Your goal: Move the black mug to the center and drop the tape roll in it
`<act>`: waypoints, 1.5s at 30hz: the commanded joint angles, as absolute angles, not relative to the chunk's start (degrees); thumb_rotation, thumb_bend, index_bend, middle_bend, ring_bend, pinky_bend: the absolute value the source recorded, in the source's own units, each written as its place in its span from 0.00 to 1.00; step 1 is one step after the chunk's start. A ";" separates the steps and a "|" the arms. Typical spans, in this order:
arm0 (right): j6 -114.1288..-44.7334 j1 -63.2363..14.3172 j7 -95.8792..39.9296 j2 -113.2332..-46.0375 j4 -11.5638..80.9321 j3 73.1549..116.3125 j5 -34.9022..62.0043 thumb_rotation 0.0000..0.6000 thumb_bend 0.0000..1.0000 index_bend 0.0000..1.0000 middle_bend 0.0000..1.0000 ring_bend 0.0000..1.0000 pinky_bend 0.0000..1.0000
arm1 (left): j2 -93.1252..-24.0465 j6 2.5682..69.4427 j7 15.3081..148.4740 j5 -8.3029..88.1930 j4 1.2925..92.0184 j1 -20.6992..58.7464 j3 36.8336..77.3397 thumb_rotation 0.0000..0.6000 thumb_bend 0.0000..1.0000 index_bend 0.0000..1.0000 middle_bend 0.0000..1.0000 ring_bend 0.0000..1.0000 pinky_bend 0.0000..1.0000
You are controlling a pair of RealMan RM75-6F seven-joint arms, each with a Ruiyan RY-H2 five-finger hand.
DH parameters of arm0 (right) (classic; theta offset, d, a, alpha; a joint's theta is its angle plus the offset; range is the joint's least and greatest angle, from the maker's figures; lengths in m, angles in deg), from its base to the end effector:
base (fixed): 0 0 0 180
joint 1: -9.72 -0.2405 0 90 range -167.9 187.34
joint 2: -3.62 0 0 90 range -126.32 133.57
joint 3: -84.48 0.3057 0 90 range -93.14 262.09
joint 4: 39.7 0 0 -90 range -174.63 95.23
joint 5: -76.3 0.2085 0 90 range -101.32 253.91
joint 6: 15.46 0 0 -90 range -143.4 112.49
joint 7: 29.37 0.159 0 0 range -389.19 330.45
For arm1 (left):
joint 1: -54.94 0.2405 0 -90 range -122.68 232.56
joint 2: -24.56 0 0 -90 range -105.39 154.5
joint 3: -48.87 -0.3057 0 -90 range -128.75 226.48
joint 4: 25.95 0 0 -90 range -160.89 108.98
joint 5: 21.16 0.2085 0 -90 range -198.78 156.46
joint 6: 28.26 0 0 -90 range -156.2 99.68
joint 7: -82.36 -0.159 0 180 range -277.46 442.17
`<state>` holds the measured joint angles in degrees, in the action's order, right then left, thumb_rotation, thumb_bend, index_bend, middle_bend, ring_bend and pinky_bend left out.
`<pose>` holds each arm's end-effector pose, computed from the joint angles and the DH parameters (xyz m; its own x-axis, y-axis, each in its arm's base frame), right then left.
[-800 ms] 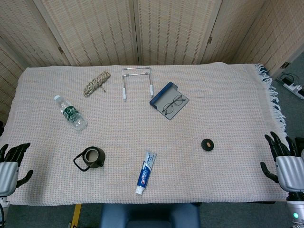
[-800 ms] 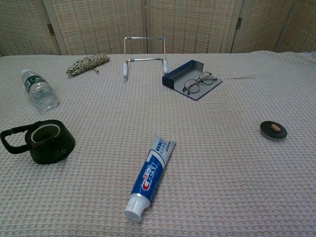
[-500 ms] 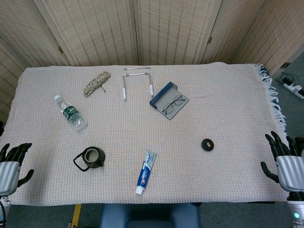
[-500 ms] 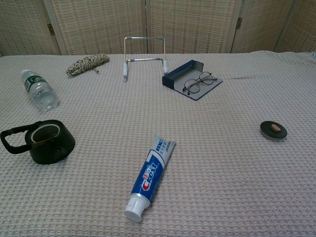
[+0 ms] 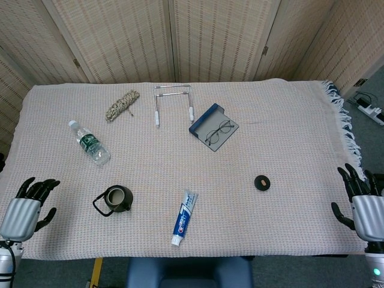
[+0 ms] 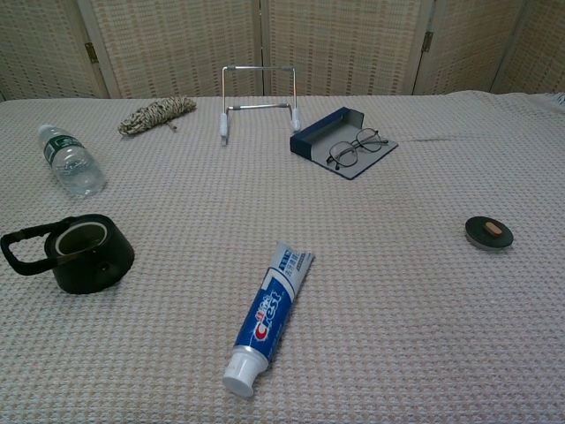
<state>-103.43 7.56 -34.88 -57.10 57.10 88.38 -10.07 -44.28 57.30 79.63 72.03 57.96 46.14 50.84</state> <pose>-0.3455 -0.1859 0.2058 0.4657 0.0443 0.8838 -0.8849 0.0246 0.4651 -0.3465 0.2214 0.1557 0.5031 -0.0367 0.8634 0.8456 -0.1855 -0.5006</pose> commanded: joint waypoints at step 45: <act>-105.64 9.79 -31.18 -57.50 54.96 88.35 -9.99 1.00 0.39 0.00 0.08 0.24 0.04 | -62.36 56.10 86.33 82.10 37.76 36.18 46.67 1.00 0.31 0.45 0.40 0.35 0.21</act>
<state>-105.65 9.79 -31.18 -57.49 54.97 88.35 -10.00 -61.94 55.59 85.74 81.96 38.27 36.39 46.63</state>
